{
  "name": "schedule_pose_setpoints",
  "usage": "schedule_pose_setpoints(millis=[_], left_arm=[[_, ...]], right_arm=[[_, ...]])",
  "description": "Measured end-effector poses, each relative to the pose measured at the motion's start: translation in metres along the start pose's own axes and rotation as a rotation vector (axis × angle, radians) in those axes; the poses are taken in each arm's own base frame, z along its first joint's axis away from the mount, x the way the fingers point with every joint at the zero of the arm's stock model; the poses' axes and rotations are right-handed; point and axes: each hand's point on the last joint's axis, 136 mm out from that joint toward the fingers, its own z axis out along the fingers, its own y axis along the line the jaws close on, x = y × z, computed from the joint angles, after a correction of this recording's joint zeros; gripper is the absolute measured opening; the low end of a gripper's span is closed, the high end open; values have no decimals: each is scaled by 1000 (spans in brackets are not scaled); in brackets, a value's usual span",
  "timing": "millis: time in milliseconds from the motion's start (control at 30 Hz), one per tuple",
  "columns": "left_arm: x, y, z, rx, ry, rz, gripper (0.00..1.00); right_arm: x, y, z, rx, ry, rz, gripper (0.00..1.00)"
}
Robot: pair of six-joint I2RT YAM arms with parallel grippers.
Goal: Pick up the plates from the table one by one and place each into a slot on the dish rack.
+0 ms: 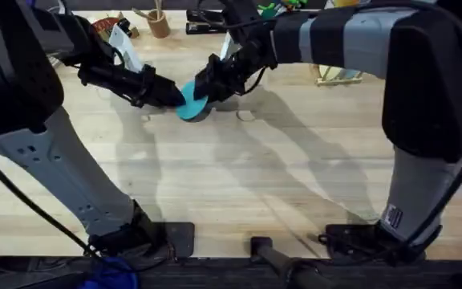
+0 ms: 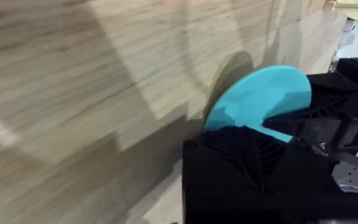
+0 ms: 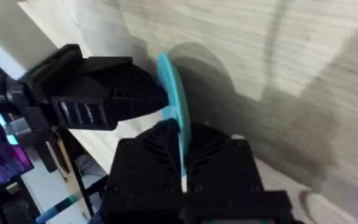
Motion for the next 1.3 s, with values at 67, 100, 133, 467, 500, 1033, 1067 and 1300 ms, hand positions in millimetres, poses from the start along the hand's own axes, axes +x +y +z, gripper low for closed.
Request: schedule_pose_setpoints(millis=[67, 100, 133, 467, 500, 1033, 1067, 1300], left_arm=[[0, 0, 0, 1, 0, -1, 41], [0, 0, 0, 1, 1, -3, 41], [1, 0, 0, 2, 2, -3, 41], [8, -4, -5, -18, 51, -21, 41], [10, -5, -6, -29, 63, -19, 41], [3, -65, -86, -279, -6, 175, 41], [5, -70, -91, -292, -14, 186, 41], [29, -105, -125, -396, -78, 259, 41]], right_arm=[[1, 1, 0, -7, 6, 1, 34], [1, 1, 0, -10, 9, 1, 32], [2, 2, 0, -12, 12, 2, 31], [9, 5, -2, -41, 49, -62, 31], [10, 4, -2, -39, 57, -70, 31], [7, -7, -57, 227, 109, -248, 32], [5, -6, -62, 247, 105, -266, 31], [-5, -2, -110, 432, 87, -408, 33]])
